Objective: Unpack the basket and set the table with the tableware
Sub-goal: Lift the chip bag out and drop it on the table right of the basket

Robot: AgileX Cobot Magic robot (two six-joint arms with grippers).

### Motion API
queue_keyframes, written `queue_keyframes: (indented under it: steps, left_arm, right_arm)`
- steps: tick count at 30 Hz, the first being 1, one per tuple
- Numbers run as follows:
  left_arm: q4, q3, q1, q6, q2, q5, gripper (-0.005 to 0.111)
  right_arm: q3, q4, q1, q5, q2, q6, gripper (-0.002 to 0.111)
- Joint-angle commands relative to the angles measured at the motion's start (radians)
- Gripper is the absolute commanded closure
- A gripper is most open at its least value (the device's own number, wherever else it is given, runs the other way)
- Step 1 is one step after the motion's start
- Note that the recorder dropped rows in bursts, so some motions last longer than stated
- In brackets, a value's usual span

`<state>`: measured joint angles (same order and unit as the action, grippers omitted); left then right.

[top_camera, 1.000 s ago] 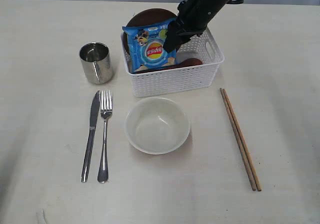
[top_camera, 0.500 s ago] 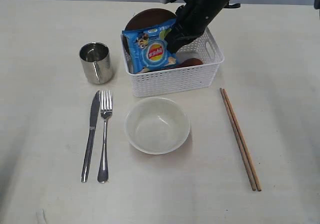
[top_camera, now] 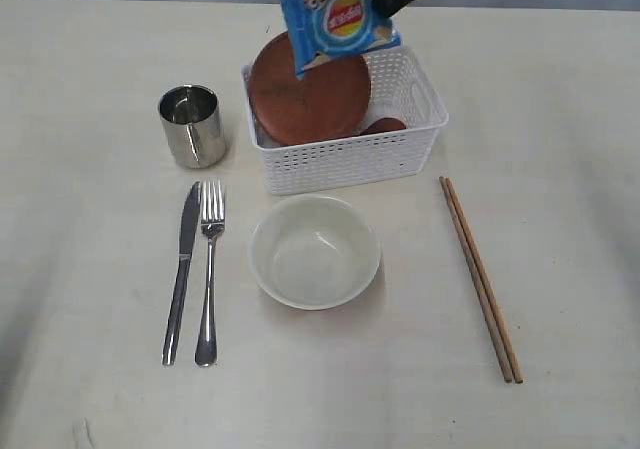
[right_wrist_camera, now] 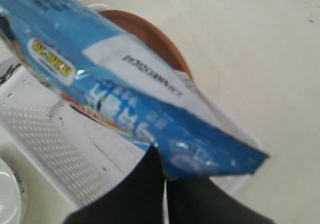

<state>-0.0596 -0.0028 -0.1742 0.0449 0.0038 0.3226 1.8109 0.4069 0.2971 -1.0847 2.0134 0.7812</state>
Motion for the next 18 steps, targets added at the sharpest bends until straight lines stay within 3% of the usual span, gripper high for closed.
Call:
queue_keyframes:
  steps: [1,7,10,18]
  left_arm:
    - [0.009,0.003,0.002,0.0,-0.004,-0.001,0.107]
    - [0.009,0.003,0.002,0.0,-0.004,-0.001,0.107]
    - [0.009,0.003,0.002,0.0,-0.004,-0.001,0.107]
    - [0.009,0.003,0.002,0.0,-0.004,-0.001,0.107]
  right_arm:
    - [-0.089,-0.037,-0.145,0.025,-0.098,-0.093,0.109]
    - [-0.252,-0.22,-0.315,0.125,-0.123,-0.383,0.109]
    - [-0.324,-0.214,-0.364,0.138,-0.108,-0.379,0.109]
    - [-0.37,-0.198,-0.376,0.101,-0.009,-0.404,0.105]
